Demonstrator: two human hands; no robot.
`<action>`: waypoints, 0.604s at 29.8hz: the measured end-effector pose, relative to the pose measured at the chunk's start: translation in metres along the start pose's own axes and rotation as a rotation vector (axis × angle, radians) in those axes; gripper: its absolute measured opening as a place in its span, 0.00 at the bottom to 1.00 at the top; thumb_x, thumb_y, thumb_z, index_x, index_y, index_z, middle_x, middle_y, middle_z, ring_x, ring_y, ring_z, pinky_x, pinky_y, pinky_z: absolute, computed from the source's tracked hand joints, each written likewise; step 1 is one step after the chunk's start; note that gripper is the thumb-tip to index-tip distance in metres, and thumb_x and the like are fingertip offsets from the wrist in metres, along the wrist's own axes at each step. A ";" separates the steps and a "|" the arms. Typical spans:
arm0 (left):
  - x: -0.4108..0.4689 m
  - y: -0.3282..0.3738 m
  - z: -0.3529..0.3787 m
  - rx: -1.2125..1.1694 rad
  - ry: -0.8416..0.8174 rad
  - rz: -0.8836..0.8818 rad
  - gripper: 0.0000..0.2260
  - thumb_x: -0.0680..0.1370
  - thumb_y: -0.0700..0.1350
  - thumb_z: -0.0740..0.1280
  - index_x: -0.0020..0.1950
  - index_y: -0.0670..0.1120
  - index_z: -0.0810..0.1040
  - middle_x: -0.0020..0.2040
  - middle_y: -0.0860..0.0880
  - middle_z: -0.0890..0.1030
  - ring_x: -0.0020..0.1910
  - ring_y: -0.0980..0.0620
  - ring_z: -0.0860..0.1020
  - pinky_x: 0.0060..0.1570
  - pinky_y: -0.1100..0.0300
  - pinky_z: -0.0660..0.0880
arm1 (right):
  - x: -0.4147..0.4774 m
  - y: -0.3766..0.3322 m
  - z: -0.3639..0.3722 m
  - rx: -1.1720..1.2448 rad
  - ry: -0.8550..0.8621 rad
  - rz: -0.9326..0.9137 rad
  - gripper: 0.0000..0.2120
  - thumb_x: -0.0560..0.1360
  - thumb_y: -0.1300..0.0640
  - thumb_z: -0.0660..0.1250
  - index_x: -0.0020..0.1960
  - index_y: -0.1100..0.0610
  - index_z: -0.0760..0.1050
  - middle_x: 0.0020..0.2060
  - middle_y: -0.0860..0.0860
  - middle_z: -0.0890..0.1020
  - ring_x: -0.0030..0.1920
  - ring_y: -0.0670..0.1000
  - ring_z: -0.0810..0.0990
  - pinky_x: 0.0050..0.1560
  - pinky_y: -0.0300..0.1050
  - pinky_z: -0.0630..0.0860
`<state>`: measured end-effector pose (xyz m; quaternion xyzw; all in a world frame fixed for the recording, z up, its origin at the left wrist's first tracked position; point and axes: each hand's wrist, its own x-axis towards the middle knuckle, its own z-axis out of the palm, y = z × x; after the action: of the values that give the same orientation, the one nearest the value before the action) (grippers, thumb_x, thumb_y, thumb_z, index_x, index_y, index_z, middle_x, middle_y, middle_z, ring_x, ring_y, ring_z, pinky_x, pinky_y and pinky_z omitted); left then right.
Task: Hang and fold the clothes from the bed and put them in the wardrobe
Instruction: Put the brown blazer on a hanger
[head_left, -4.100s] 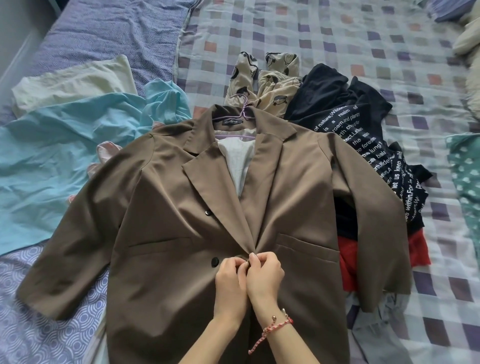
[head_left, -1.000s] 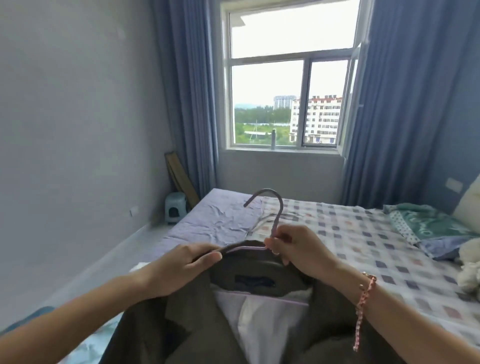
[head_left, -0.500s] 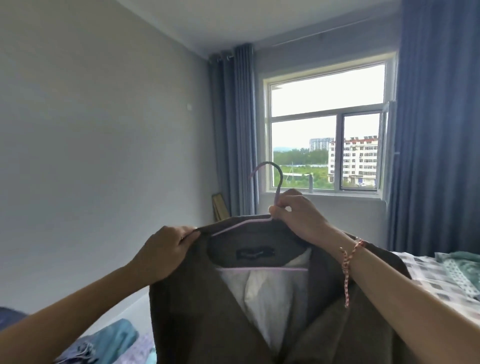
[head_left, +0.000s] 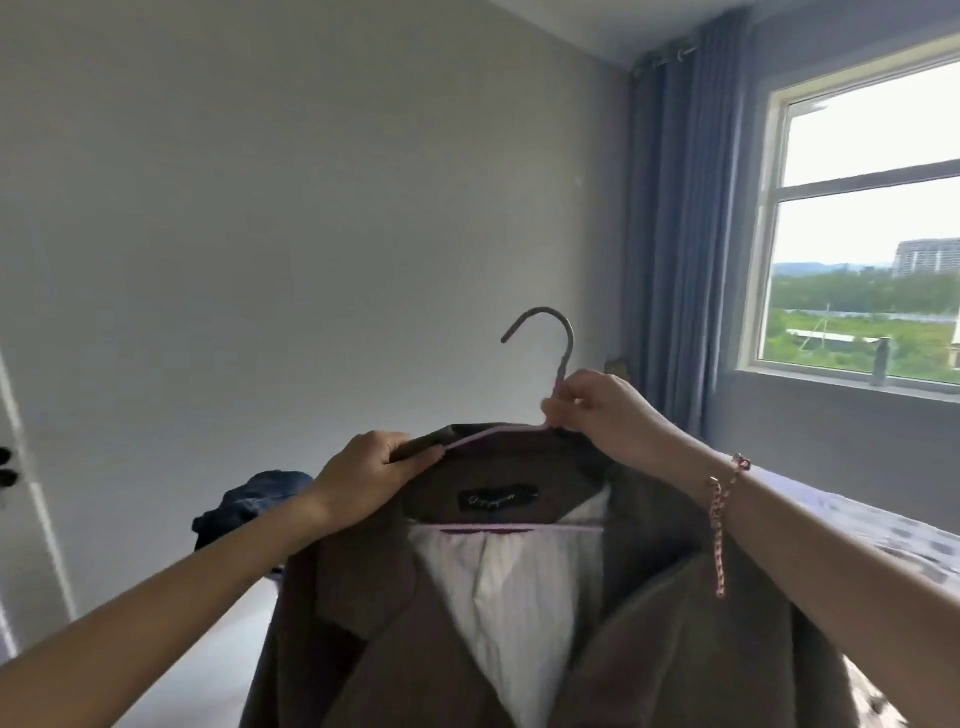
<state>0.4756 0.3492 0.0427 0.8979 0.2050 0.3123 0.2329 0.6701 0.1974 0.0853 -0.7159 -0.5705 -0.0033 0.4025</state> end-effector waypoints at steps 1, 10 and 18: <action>-0.002 0.002 -0.004 -0.004 0.005 -0.004 0.21 0.72 0.61 0.59 0.28 0.47 0.69 0.26 0.55 0.70 0.26 0.59 0.68 0.32 0.63 0.64 | 0.000 -0.001 0.003 -0.008 0.000 -0.007 0.12 0.77 0.53 0.64 0.36 0.53 0.75 0.43 0.49 0.76 0.46 0.51 0.77 0.53 0.47 0.72; -0.111 0.027 -0.047 0.674 0.272 -0.242 0.21 0.79 0.58 0.53 0.45 0.45 0.79 0.40 0.50 0.80 0.38 0.51 0.76 0.36 0.59 0.67 | 0.000 -0.072 0.101 0.201 -0.329 -0.413 0.09 0.77 0.57 0.64 0.39 0.55 0.77 0.42 0.49 0.74 0.45 0.49 0.74 0.41 0.34 0.67; -0.247 0.051 -0.116 0.500 0.226 -0.702 0.13 0.79 0.59 0.56 0.52 0.52 0.74 0.46 0.52 0.80 0.45 0.55 0.78 0.47 0.57 0.76 | -0.043 -0.184 0.177 0.417 -0.533 -0.635 0.12 0.78 0.56 0.63 0.44 0.65 0.77 0.36 0.53 0.76 0.35 0.49 0.70 0.32 0.32 0.65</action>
<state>0.2323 0.2144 0.0367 0.7627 0.5909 0.2514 0.0767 0.4242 0.2695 0.0509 -0.3855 -0.8335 0.1723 0.3563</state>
